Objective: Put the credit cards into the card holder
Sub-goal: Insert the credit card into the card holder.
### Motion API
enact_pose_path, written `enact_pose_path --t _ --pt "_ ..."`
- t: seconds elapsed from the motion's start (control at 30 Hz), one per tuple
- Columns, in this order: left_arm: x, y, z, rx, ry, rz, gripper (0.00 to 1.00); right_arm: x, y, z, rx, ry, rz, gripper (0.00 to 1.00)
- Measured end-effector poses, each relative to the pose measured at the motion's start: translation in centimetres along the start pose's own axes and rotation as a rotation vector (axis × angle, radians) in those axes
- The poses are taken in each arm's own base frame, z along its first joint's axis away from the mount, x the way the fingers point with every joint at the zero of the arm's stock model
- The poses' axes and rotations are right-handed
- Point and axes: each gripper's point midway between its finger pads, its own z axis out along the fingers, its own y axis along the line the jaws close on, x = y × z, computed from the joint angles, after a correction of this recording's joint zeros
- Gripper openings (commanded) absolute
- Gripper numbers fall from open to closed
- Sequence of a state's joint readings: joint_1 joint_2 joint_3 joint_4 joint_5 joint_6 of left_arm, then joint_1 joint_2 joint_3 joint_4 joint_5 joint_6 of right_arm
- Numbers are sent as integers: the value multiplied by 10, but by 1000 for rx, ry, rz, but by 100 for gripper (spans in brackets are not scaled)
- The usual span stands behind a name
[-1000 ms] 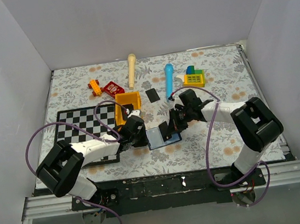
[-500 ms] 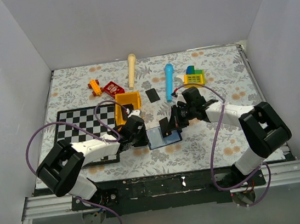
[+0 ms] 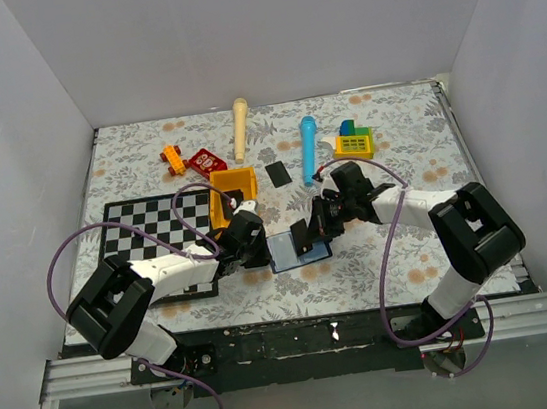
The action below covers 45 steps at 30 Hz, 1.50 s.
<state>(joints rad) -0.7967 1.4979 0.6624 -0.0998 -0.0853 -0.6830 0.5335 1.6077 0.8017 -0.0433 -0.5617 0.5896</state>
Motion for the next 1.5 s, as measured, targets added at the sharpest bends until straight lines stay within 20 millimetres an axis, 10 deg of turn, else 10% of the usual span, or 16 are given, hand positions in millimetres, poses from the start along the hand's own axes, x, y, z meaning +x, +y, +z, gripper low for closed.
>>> enact_pose_path --t 1.5 --pt "0 -1 0 2 3 3 11 14 -11 16 -47 57 41 1"
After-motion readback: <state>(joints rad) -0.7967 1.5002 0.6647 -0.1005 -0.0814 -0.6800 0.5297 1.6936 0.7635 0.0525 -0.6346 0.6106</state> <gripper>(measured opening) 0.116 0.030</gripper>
